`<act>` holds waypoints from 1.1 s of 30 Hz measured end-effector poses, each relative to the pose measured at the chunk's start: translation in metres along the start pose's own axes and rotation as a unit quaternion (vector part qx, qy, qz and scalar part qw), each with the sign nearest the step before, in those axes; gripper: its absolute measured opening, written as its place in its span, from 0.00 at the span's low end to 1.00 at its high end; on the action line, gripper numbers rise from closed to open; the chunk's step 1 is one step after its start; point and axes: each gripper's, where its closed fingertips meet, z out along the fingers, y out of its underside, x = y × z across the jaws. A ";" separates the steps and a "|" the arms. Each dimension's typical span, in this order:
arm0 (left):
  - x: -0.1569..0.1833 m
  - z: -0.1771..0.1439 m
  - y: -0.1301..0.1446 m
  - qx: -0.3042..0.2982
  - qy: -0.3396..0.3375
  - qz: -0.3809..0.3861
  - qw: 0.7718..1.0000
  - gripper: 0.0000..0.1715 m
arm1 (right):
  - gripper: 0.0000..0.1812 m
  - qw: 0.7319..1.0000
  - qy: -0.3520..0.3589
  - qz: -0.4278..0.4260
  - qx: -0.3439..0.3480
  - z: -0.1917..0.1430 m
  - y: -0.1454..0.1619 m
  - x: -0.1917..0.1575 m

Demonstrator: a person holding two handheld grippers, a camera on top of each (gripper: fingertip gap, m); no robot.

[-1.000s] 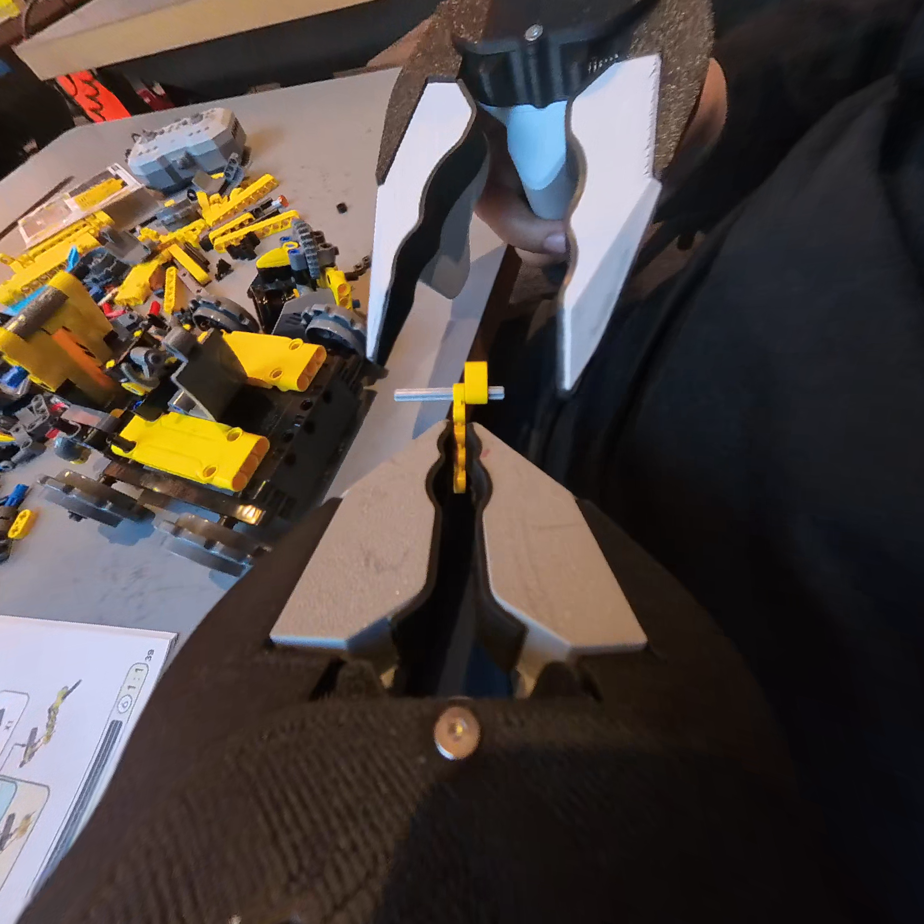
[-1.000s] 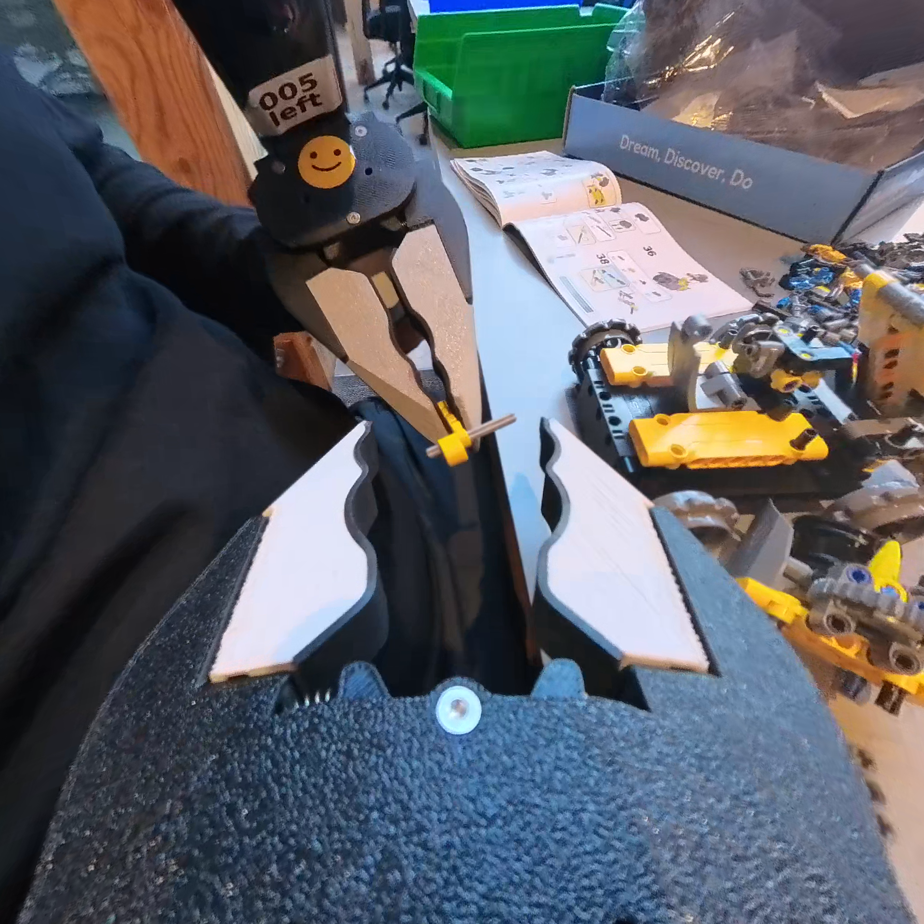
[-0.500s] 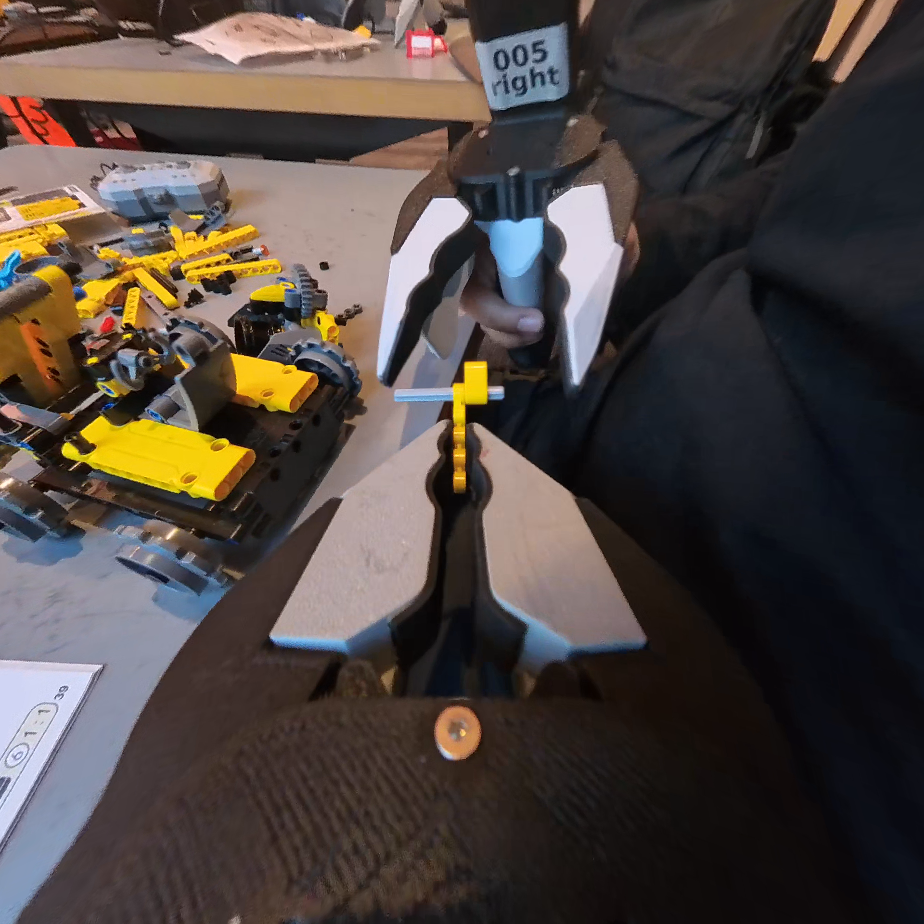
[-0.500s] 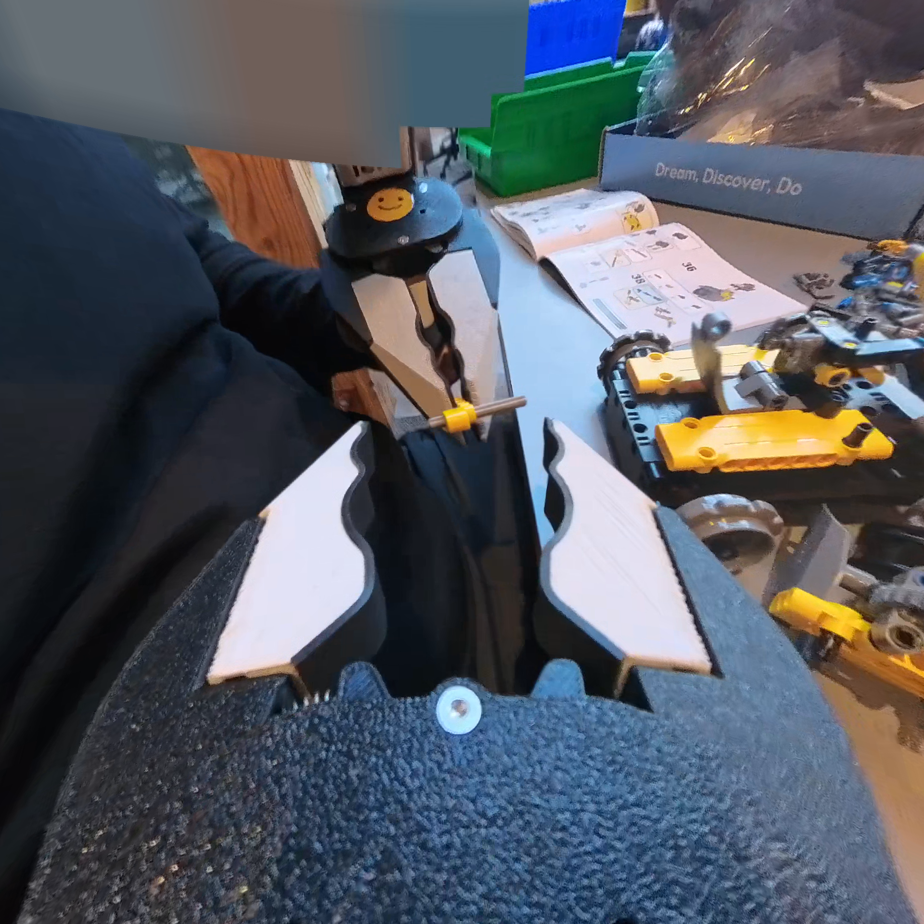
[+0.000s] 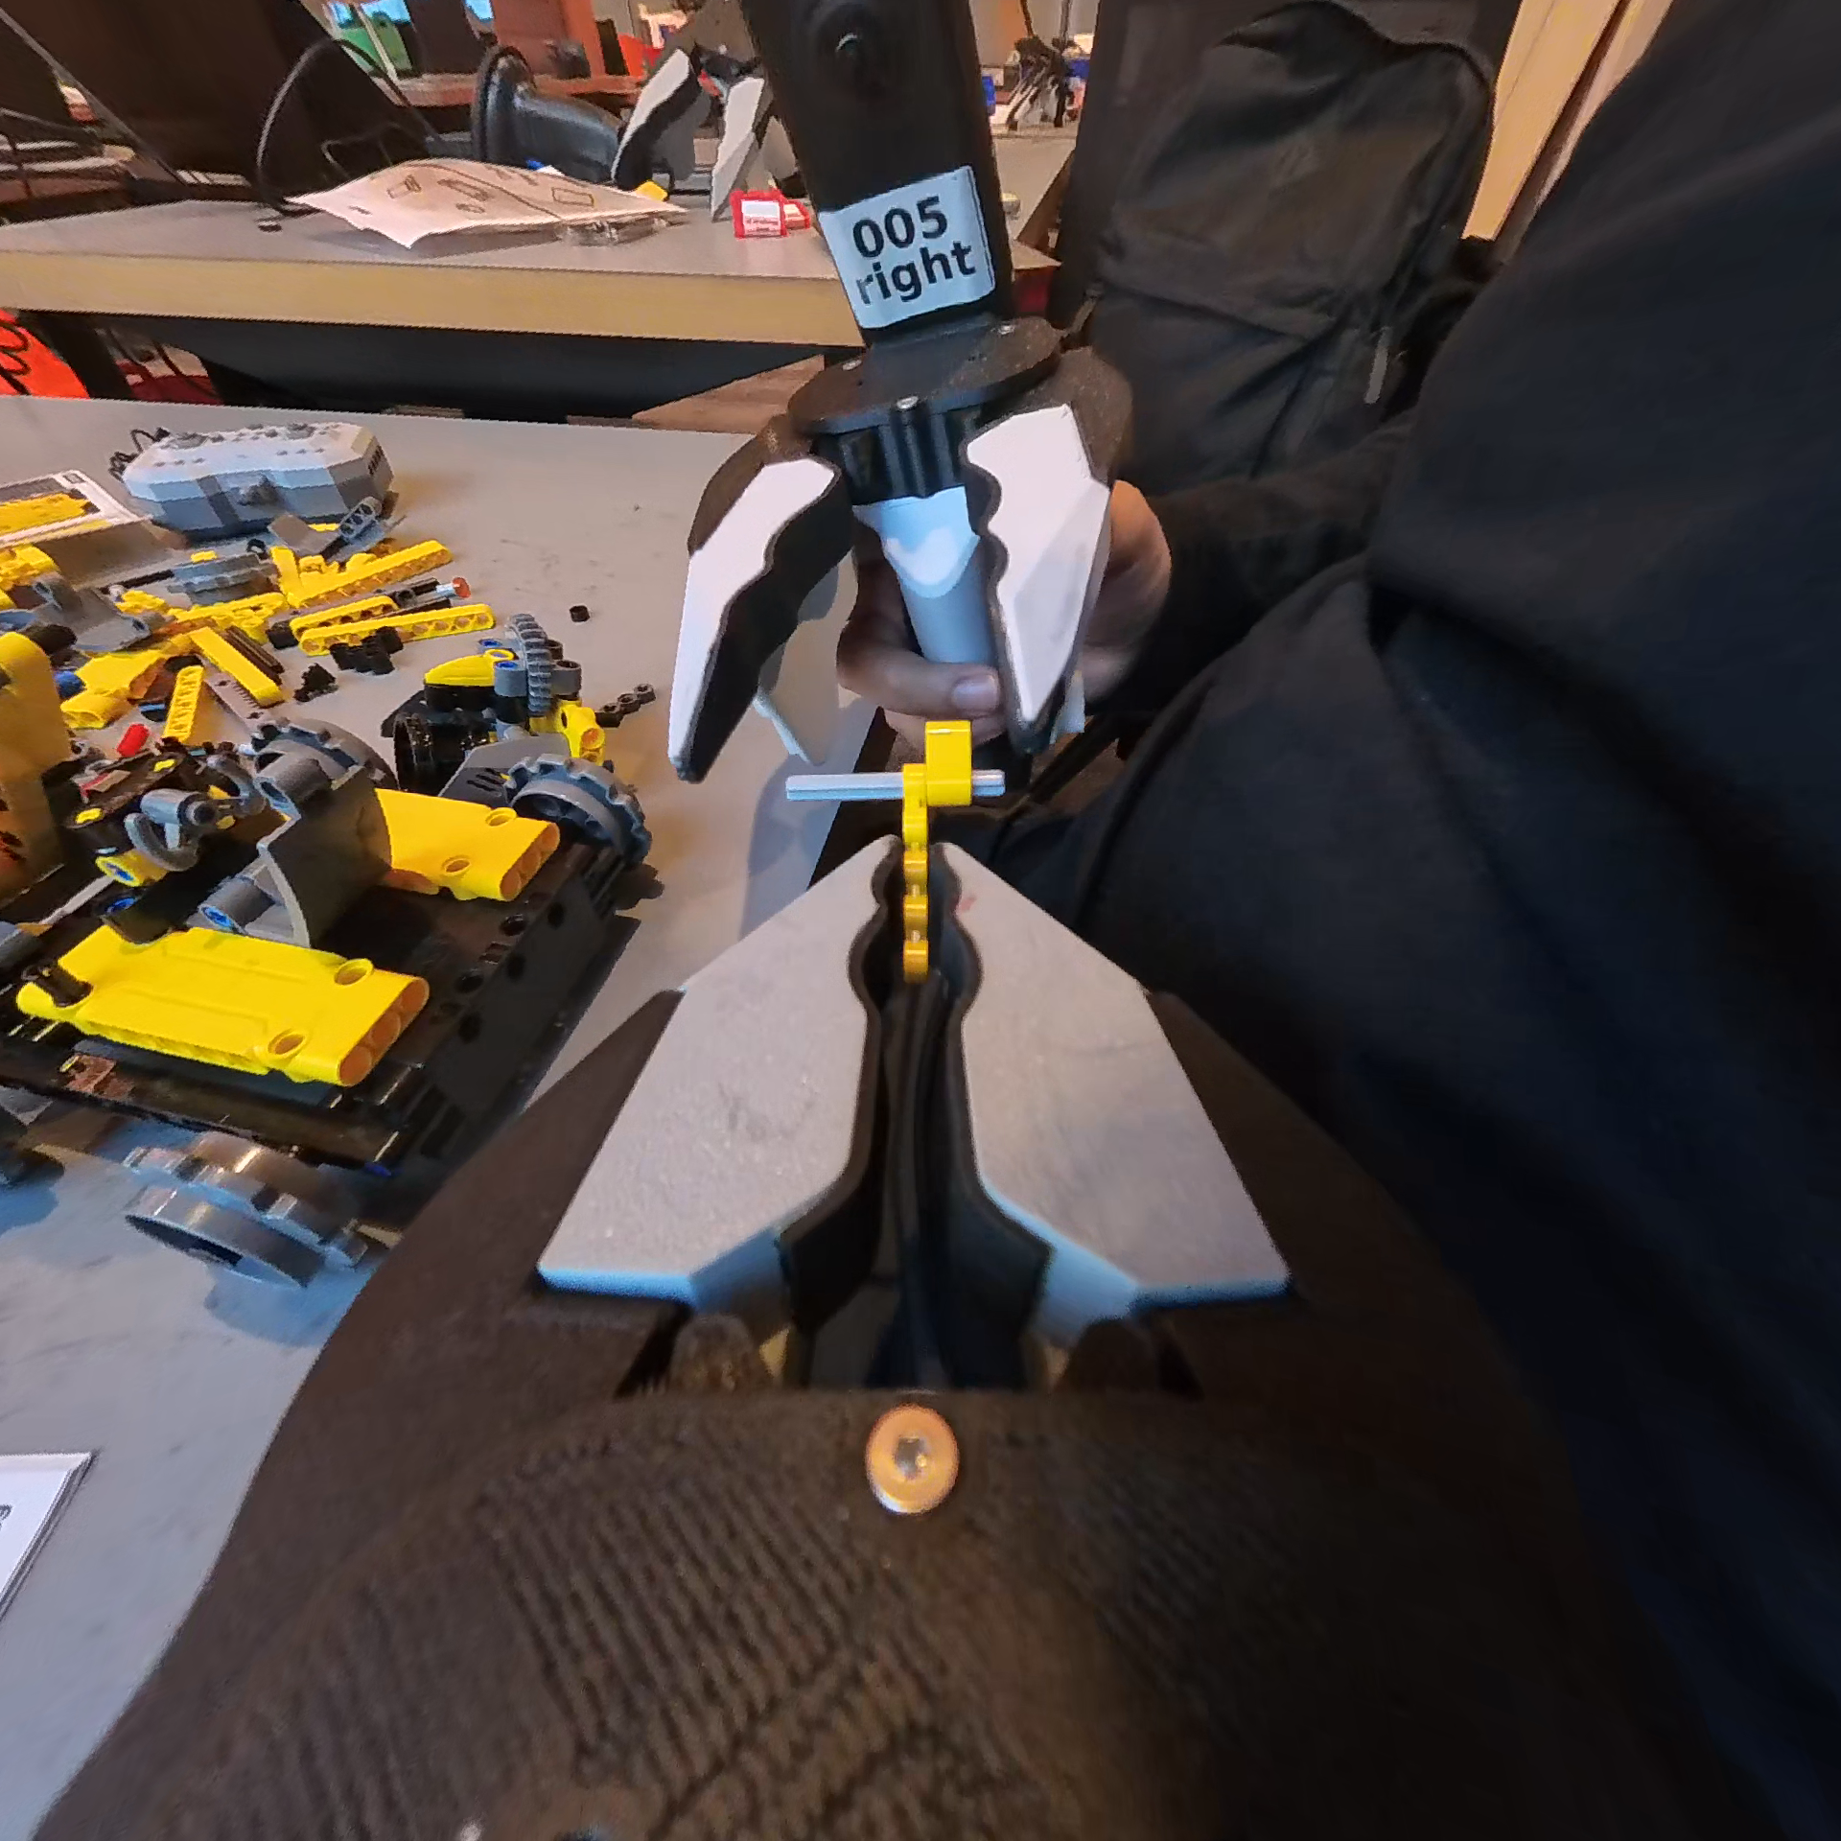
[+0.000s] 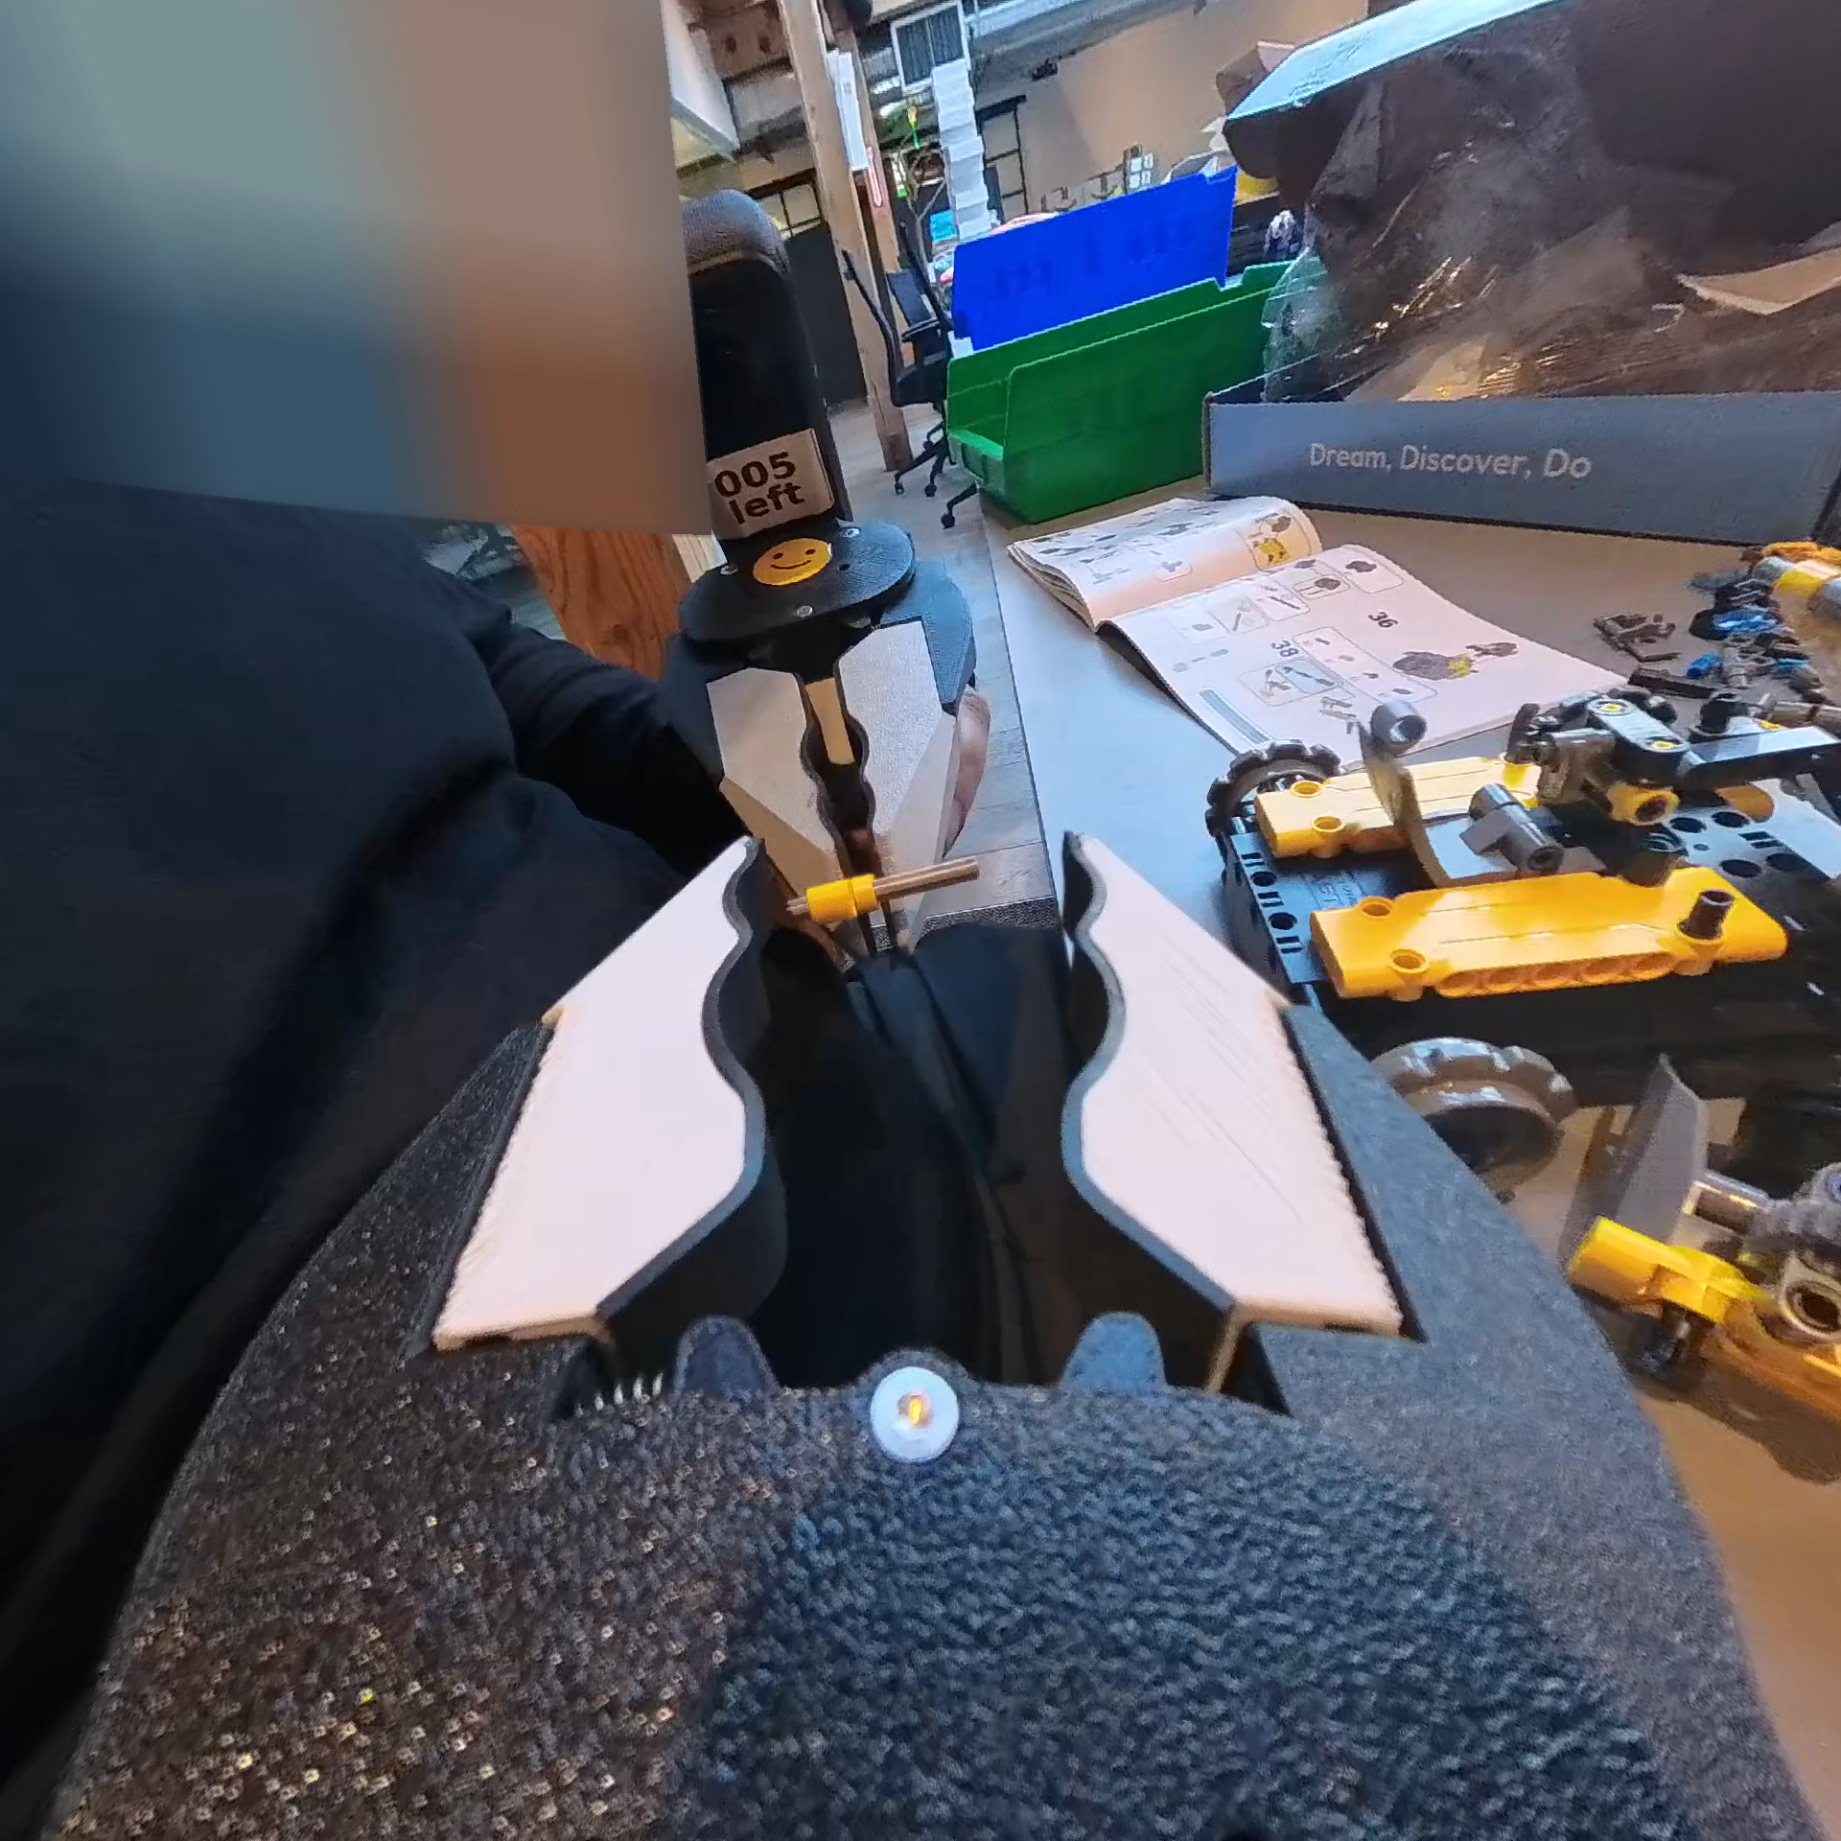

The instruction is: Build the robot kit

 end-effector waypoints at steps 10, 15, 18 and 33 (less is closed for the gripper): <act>-0.003 -0.001 0.000 0.002 -0.005 -0.002 1.000 0.00 | 0.30 1.000 -0.002 0.002 -0.006 -0.001 0.003 0.002; -0.006 -0.002 0.000 0.002 -0.014 -0.001 1.000 0.01 | 0.30 1.000 -0.004 0.009 -0.004 -0.002 0.004 0.003; -0.007 -0.001 0.001 0.000 -0.015 -0.001 1.000 0.01 | 0.32 1.000 0.000 0.008 -0.008 -0.004 0.006 0.005; 0.004 0.000 -0.004 0.014 0.015 0.002 1.000 0.00 | 0.29 0.999 -0.039 -0.008 -0.001 -0.002 0.001 -0.007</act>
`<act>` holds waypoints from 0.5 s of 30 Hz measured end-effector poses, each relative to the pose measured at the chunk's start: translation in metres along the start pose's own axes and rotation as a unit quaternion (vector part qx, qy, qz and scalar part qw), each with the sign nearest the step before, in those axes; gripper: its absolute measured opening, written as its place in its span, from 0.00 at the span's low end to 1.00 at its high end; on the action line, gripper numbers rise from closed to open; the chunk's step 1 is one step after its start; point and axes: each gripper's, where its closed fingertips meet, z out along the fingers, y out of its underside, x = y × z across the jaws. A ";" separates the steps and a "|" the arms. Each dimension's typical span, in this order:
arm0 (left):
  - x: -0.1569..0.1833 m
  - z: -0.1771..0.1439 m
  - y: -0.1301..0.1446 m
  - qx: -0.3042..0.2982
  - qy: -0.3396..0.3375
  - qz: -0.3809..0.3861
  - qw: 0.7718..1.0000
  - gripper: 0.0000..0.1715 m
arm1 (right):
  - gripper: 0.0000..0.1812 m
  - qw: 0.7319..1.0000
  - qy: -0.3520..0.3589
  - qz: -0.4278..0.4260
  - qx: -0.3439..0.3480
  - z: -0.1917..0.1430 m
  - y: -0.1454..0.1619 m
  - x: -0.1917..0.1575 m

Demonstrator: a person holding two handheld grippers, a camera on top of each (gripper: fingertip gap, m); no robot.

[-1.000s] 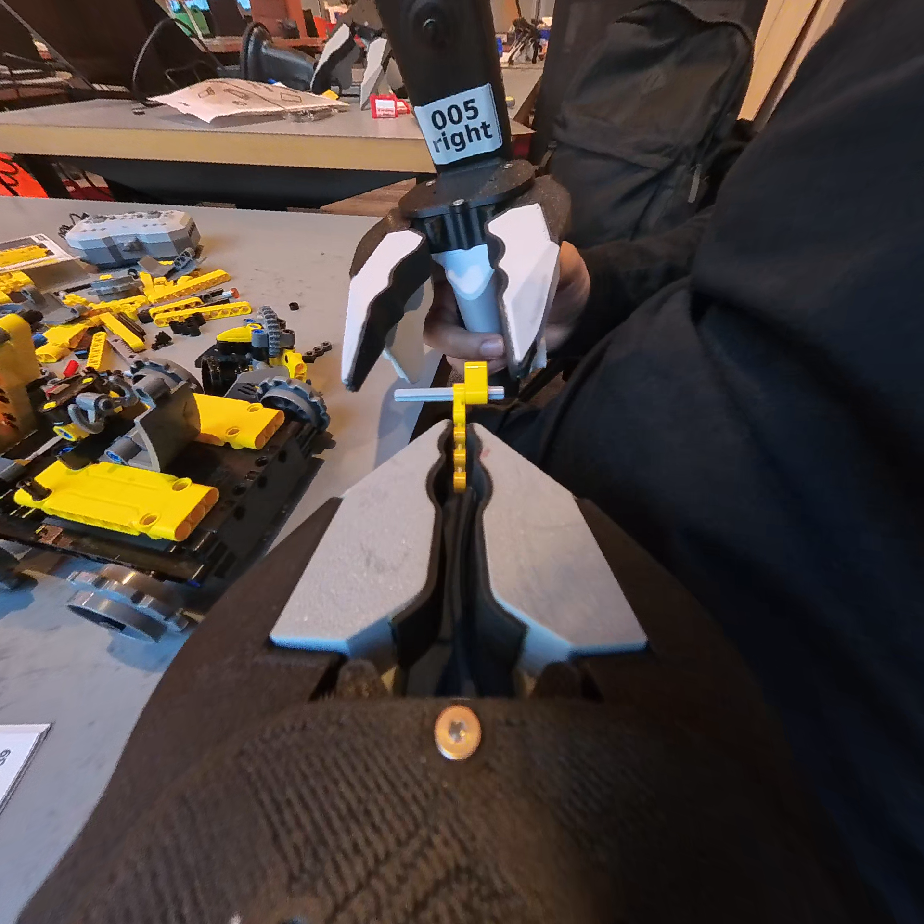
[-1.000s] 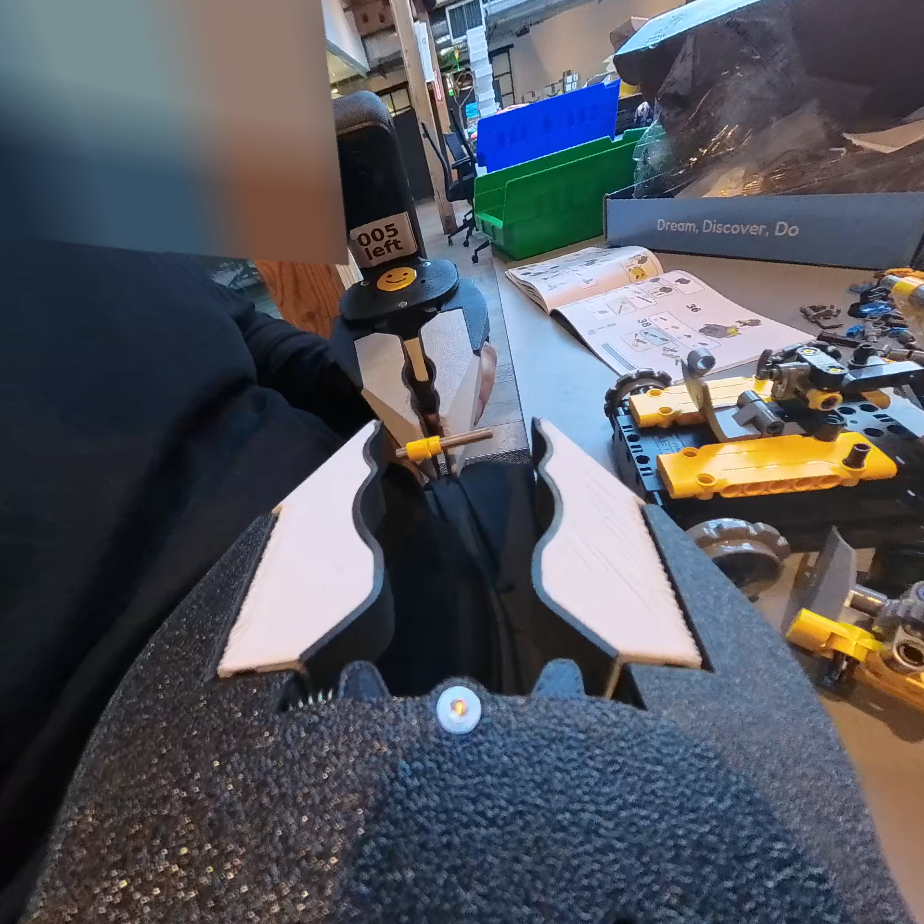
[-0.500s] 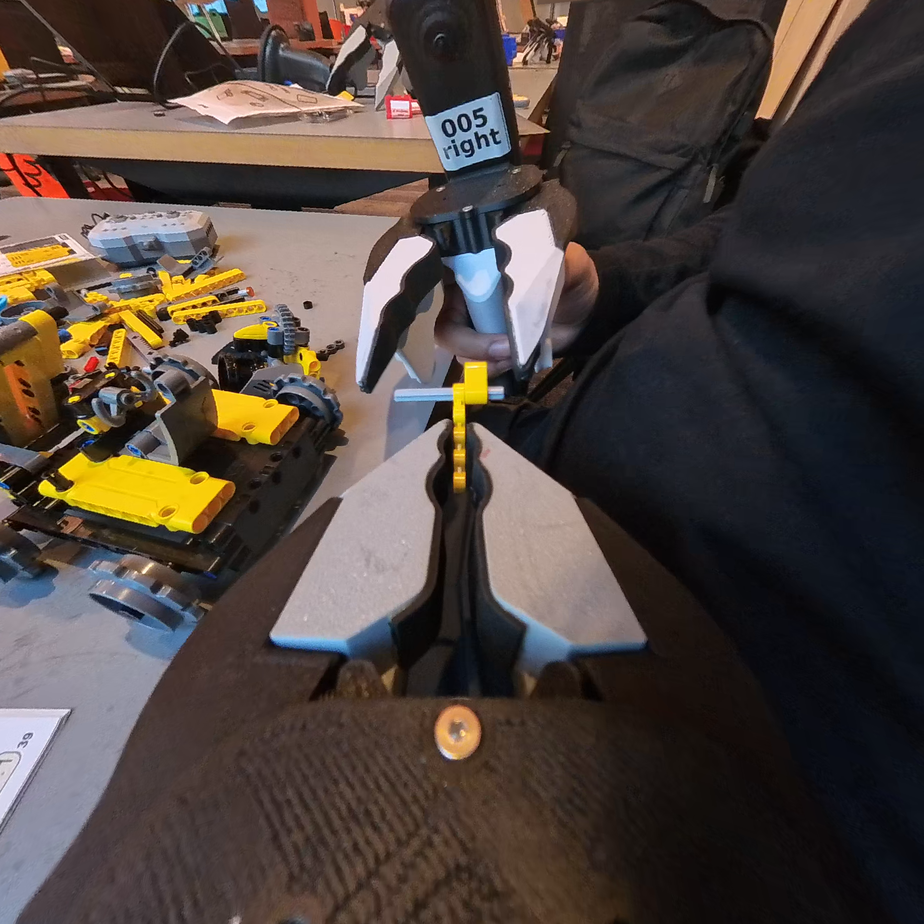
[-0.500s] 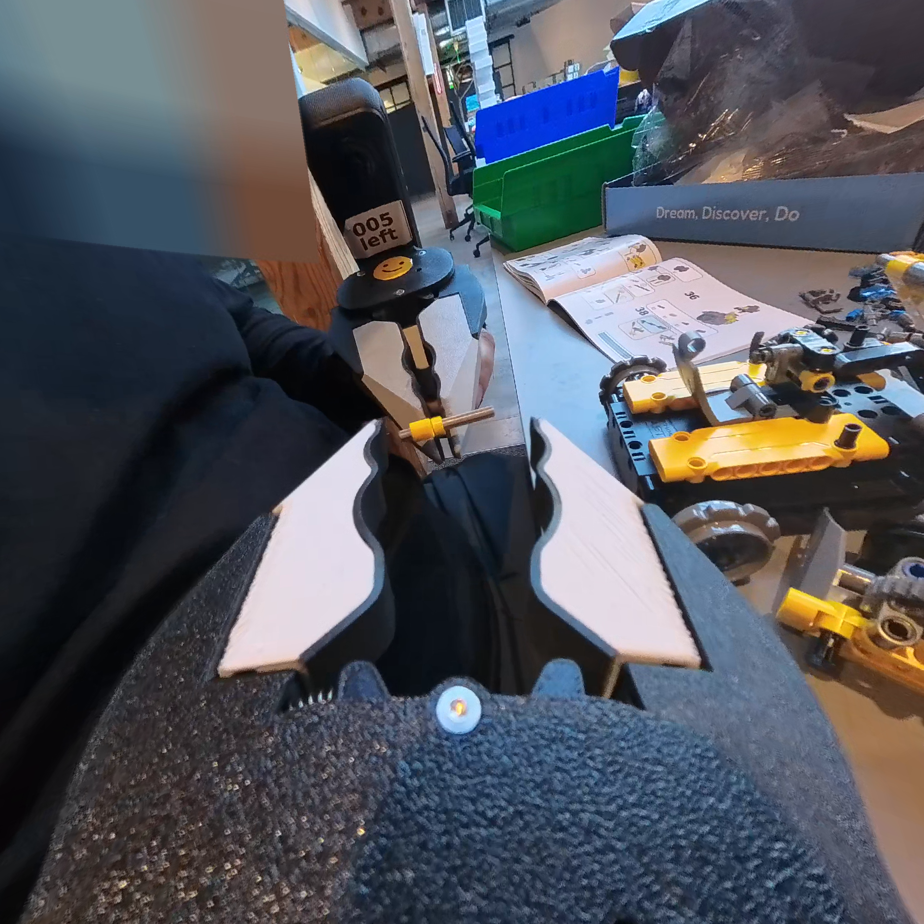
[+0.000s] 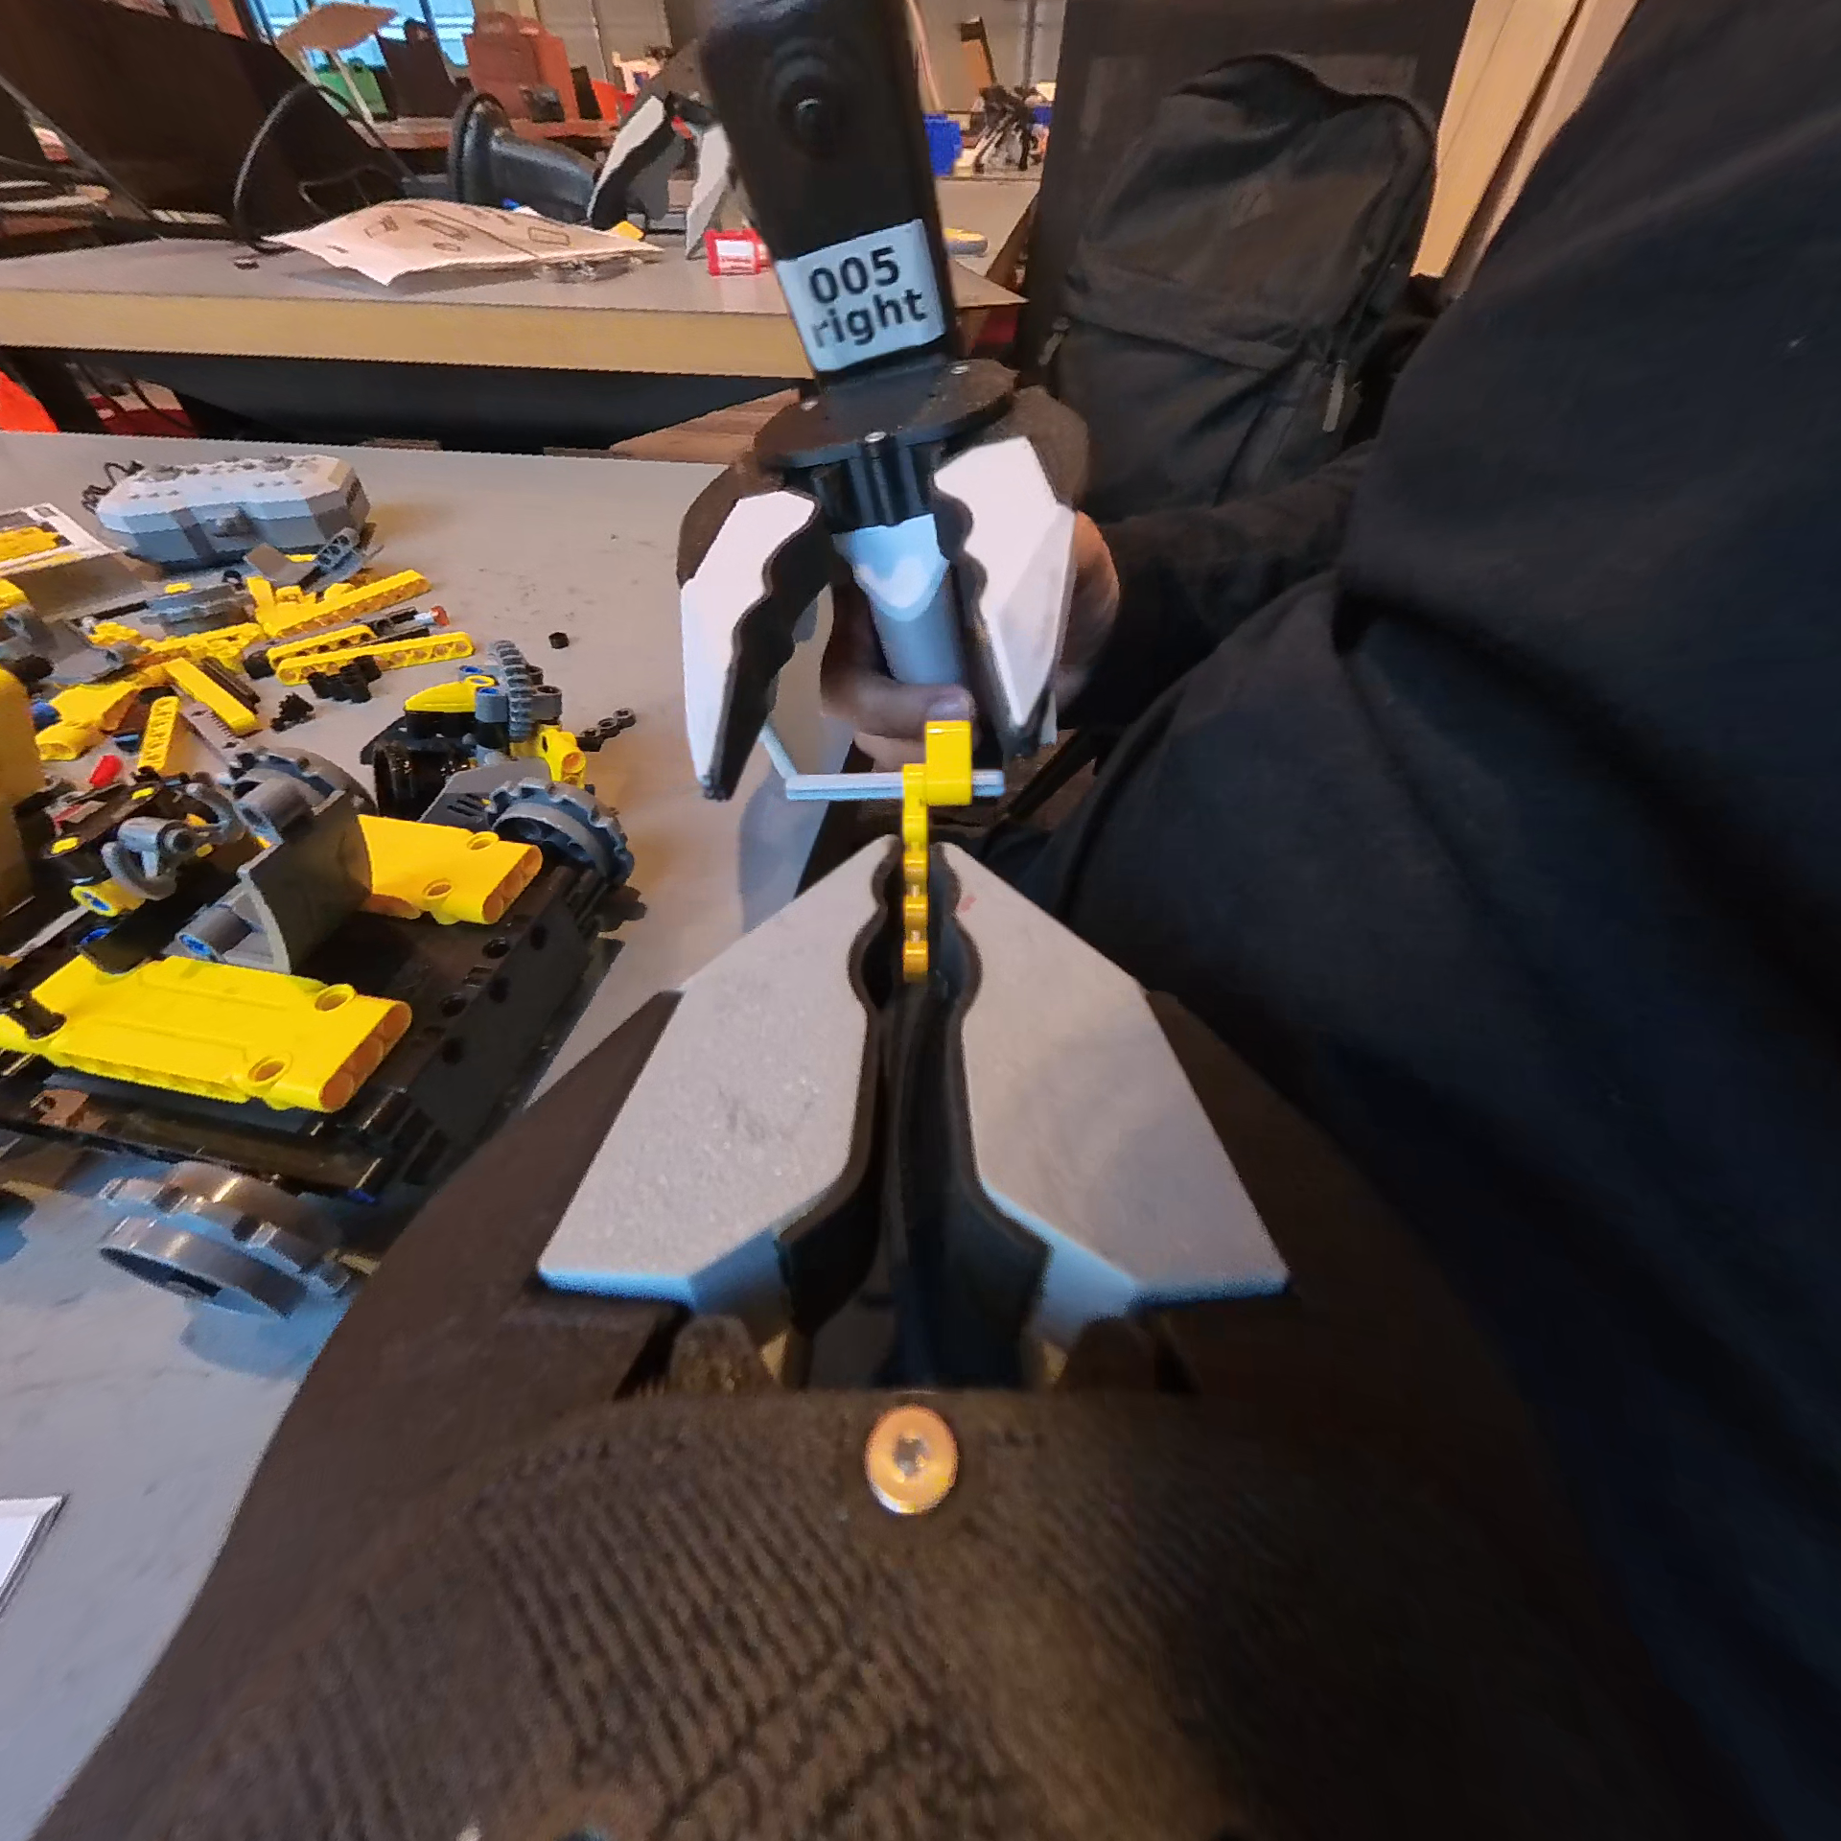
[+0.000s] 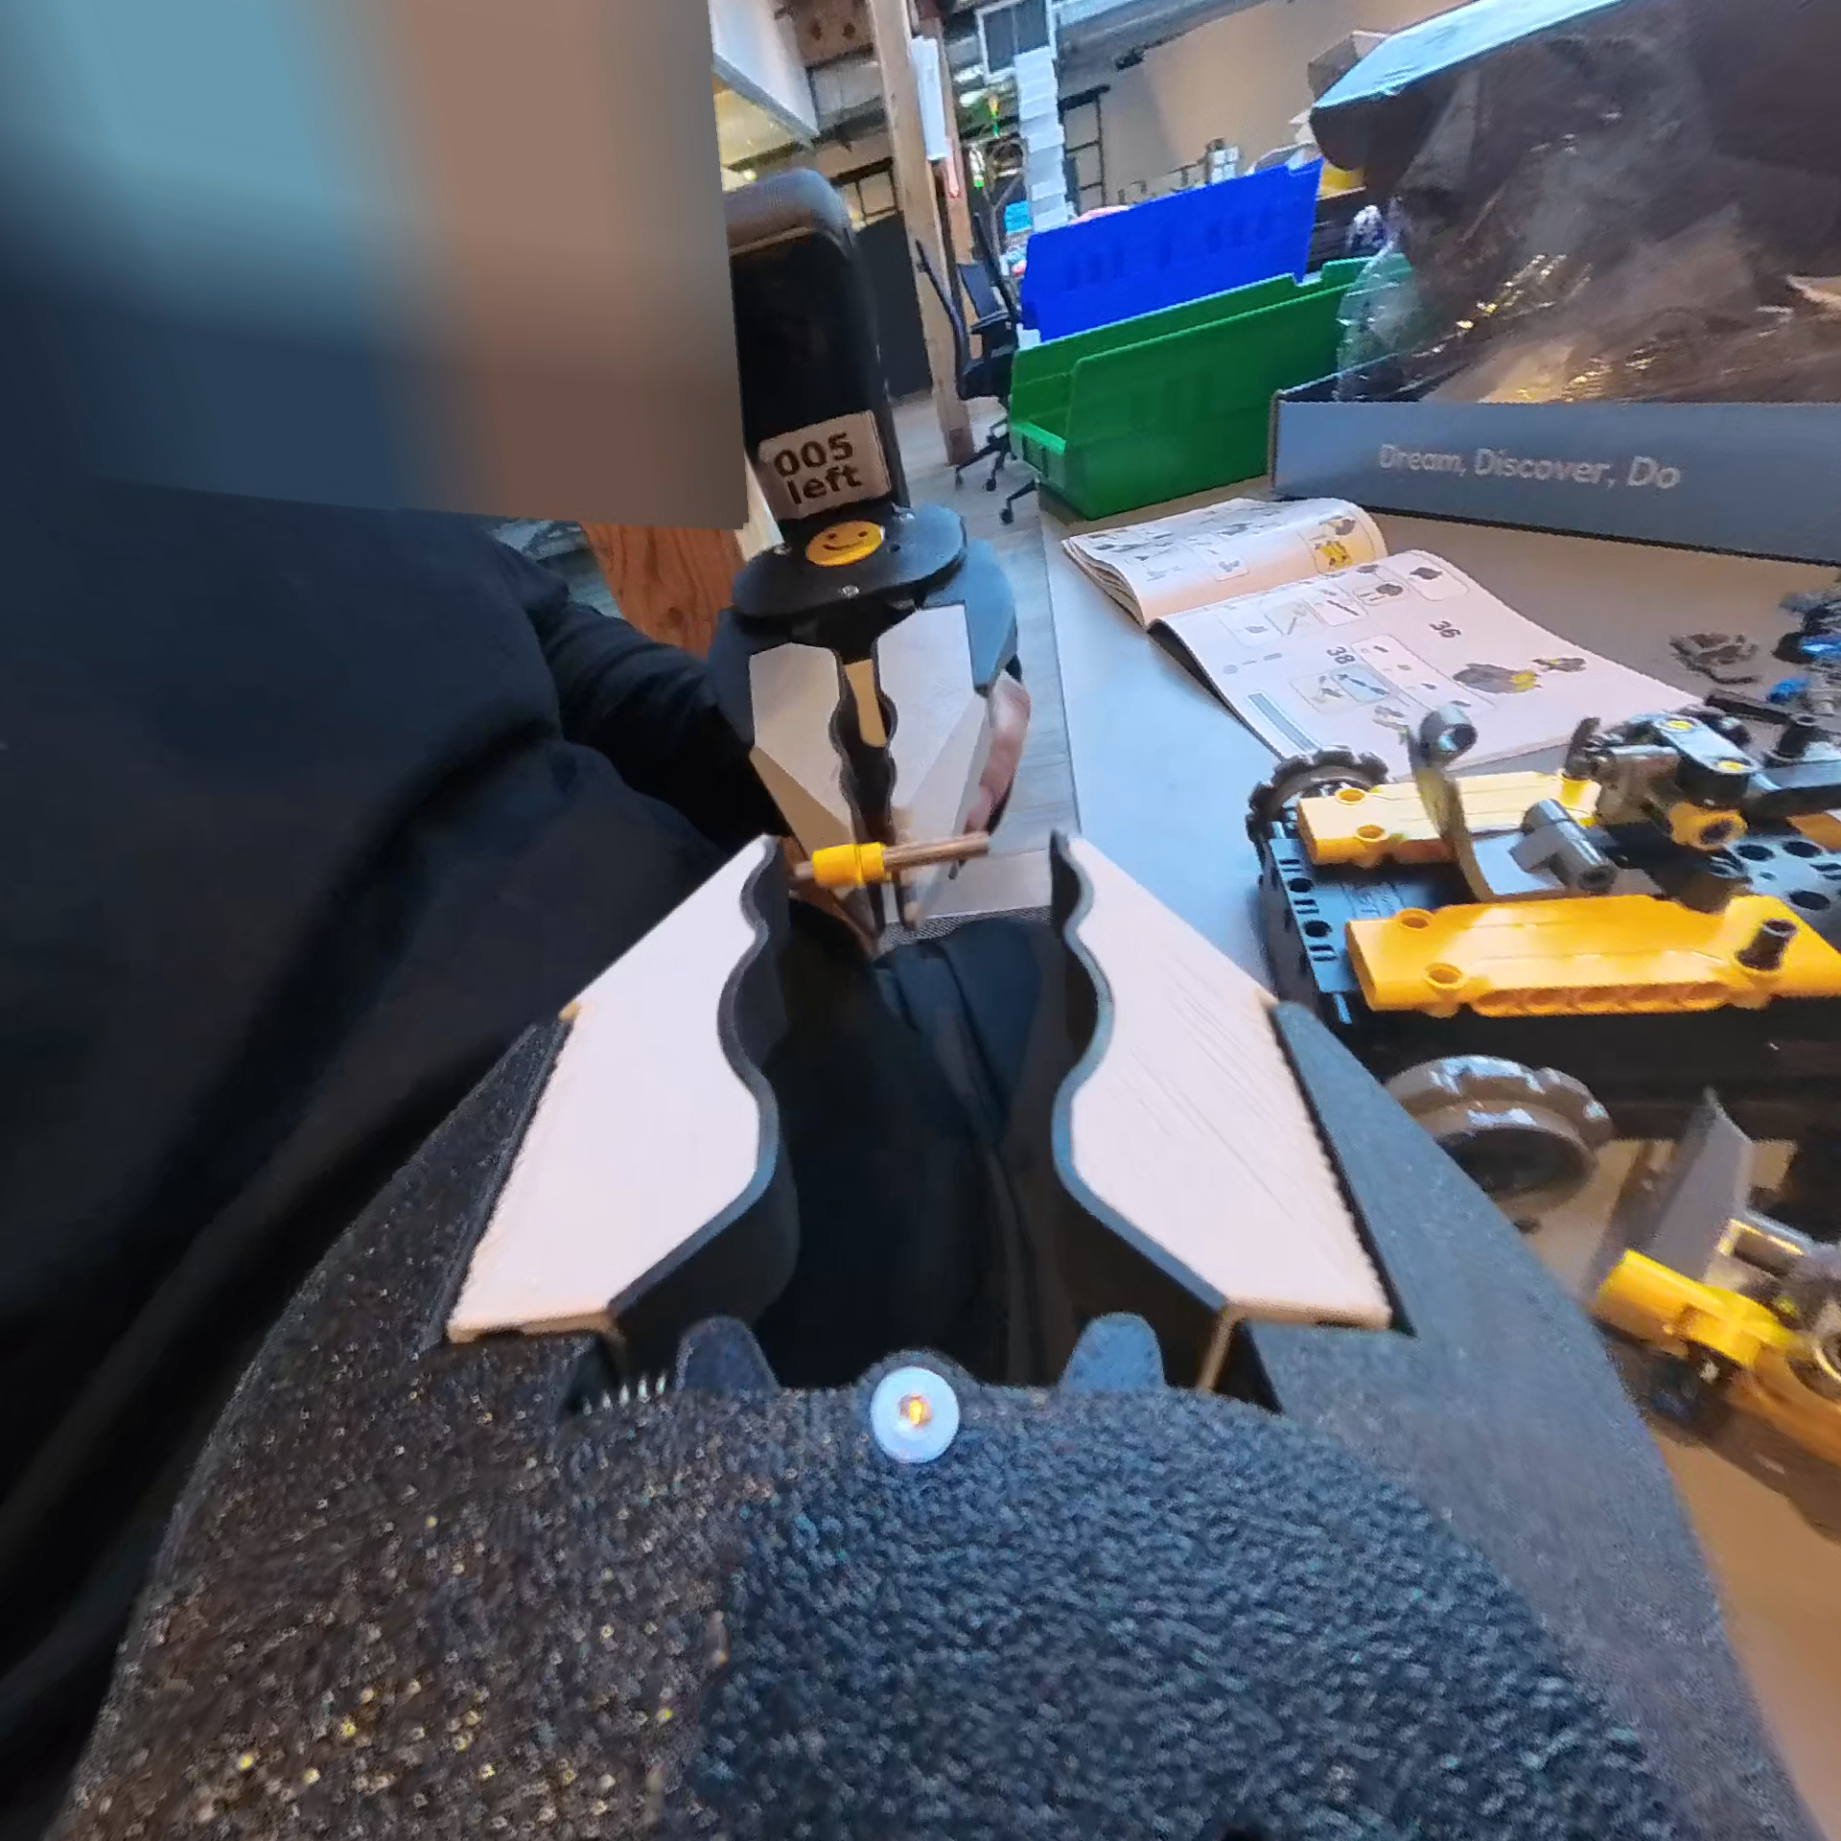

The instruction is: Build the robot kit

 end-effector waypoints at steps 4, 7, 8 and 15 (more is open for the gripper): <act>0.003 0.000 -0.001 0.000 0.000 0.010 1.000 0.00 | 0.24 1.000 -0.025 0.010 0.009 0.002 -0.002 -0.004; 0.003 -0.001 -0.004 0.009 0.005 0.008 1.000 0.00 | 0.20 0.999 -0.039 0.008 0.016 0.003 -0.005 -0.008; 0.004 -0.002 -0.005 0.010 0.007 0.007 1.000 0.00 | 0.20 0.999 -0.042 0.005 0.017 0.003 -0.005 -0.009; 0.008 -0.003 -0.009 0.022 0.014 0.017 1.000 0.00 | 0.24 0.999 -0.046 -0.003 0.013 0.006 -0.004 -0.014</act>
